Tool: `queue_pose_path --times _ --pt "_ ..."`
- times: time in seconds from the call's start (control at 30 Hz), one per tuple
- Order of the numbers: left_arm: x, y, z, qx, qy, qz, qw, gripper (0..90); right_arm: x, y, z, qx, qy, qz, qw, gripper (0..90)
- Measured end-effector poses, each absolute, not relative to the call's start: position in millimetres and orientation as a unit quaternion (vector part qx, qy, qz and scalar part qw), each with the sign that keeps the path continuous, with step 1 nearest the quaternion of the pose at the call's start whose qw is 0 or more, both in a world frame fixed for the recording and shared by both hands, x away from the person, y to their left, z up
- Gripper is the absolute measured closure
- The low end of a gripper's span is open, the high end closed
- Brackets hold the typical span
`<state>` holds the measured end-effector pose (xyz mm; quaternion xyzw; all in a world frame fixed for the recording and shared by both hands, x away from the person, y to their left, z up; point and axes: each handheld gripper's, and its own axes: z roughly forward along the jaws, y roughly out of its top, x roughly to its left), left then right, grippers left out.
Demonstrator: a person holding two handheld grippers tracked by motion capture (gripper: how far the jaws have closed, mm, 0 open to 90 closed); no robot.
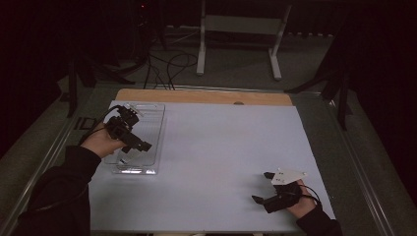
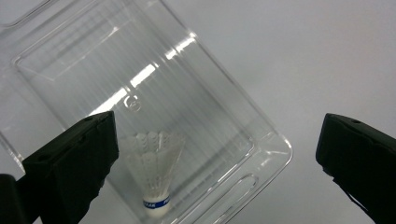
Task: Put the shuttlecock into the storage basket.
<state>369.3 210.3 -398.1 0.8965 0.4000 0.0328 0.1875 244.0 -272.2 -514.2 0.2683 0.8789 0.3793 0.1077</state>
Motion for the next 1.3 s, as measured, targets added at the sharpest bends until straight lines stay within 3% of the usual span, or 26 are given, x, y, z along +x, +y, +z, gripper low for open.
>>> queue_pose_path --times 1.3 --pt "368.4 133.3 -395.5 0.92 0.319 0.007 0.227 0.2 243.5 -272.2 -514.5 0.268 0.878 0.382 0.105 8.3"
